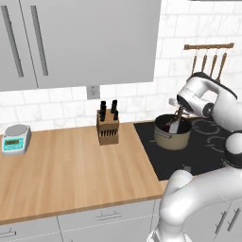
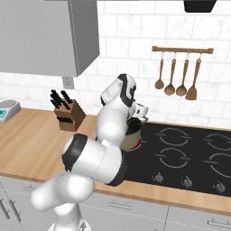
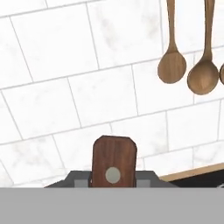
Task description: Put the mushroom and eggplant in the pot. Retrieve the spatula and lightly stir the vegetables in the pot.
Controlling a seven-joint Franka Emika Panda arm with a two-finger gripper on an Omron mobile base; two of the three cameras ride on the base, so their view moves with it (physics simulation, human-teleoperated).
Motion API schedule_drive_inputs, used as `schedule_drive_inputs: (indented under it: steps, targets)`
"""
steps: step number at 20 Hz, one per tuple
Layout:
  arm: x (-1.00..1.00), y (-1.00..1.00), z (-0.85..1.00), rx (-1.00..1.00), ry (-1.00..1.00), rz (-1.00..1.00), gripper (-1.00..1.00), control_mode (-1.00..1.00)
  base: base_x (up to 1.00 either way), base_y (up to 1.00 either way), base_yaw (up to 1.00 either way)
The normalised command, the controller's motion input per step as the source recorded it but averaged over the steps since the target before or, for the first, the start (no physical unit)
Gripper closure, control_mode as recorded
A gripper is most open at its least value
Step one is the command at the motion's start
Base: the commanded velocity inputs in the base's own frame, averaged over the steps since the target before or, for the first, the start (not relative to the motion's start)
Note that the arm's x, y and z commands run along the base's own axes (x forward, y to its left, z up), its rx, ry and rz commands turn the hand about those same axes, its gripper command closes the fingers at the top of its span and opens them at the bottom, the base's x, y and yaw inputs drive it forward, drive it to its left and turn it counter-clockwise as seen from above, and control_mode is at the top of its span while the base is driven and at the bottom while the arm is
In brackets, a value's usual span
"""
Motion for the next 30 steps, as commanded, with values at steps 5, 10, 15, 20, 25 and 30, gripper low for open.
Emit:
schedule_drive_inputs:
  steps: [5,10,15,20,25,30]
  targets:
    - [0.01,0.00,0.00,-0.04,-0.31,0.00,1.00,-1.00,0.00,0.00,0.00]
    - [-0.03,0.07,-0.22,0.00,-0.09,0.00,1.00,-1.00,0.00,0.00,0.00]
    - [-0.24,0.33,-0.09,0.00,-0.03,0.00,1.00,-1.00,0.00,0.00,0.00]
    - [-0.11,0.35,-0.06,0.00,-0.16,0.07,1.00,-1.00,0.00,0.00,0.00]
    - [0.00,0.13,0.00,0.03,-0.16,0.10,1.00,-1.00,0.00,0.00,0.00]
    - [0.00,0.09,-0.06,0.00,-0.08,0.11,1.00,-1.00,0.00,0.00,0.00]
